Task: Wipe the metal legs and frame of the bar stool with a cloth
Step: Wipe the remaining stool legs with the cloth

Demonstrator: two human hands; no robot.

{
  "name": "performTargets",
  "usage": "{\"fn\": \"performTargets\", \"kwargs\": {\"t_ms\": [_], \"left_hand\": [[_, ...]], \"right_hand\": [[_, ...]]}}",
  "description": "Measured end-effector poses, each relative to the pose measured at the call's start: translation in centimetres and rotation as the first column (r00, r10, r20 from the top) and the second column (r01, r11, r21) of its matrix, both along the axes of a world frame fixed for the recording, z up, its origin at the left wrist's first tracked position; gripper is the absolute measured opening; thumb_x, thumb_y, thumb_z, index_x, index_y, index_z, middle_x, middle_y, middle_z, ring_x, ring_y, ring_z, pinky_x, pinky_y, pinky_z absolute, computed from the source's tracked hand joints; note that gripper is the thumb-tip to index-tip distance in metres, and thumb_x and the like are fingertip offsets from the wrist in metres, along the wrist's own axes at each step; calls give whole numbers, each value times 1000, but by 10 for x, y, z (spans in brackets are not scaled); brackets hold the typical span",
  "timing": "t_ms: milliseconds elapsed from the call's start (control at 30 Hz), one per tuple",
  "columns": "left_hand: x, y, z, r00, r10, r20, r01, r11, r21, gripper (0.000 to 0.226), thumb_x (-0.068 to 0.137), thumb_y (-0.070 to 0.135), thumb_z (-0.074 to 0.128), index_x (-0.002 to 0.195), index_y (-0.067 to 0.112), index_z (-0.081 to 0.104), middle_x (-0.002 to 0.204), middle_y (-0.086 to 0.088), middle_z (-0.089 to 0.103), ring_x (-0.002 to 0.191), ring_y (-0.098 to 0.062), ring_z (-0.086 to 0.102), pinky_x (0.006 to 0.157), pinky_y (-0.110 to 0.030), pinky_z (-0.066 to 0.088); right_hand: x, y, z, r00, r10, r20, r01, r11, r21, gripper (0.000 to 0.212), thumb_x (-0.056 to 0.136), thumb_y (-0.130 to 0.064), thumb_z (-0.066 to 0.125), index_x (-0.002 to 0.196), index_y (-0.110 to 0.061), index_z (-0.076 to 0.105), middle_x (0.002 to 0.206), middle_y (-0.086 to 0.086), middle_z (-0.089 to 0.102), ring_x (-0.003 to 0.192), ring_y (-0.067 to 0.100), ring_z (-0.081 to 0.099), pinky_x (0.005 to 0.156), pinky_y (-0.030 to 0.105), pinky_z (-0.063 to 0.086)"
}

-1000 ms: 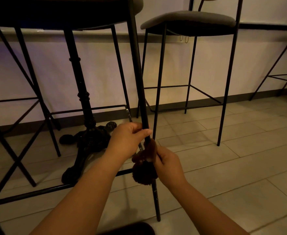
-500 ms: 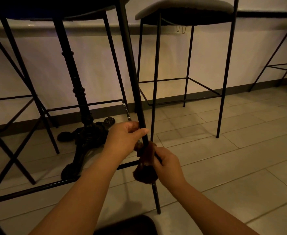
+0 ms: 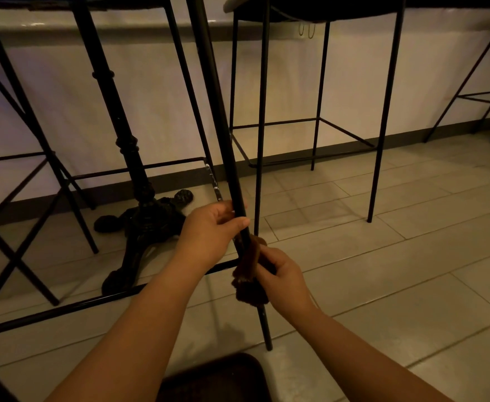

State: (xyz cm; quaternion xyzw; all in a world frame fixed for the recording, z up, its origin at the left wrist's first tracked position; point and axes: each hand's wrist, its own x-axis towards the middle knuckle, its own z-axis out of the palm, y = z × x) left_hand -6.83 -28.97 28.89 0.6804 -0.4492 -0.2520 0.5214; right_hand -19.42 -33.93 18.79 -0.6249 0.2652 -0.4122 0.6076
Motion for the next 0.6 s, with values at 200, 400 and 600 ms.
{"fn": "performTargets", "kwargs": {"t_ms": [200,400,600], "left_hand": [[-4,-1,-9,1000,24,16,-24,1000,19,25,86,18,67,105,34,66,99,13,70,93,3,62,69,-8,40],[-8,0,-15,998,64,9,-64,998,5,24,87,19,66,108,30,66,95,19,67,89,9,59,67,-8,38],[-9,1,-15,999,52,6,-52,999,-10,21,87,18,66,103,31,67,97,17,68,93,5,61,70,-9,40]], "right_hand": [[-2,-11,-7,998,-45,-48,44,999,-18,18,91,-16,62,89,-25,77,80,2,76,76,18,74,68,24,56],[-8,-2,-25,989,18,-148,-34,994,-106,19,96,-24,55,99,-28,73,89,-1,76,78,16,73,72,33,60],[6,-15,-19,899,-130,-418,-52,916,-397,32,102,-36,37,102,-19,64,98,2,69,88,19,65,79,41,52]]}}
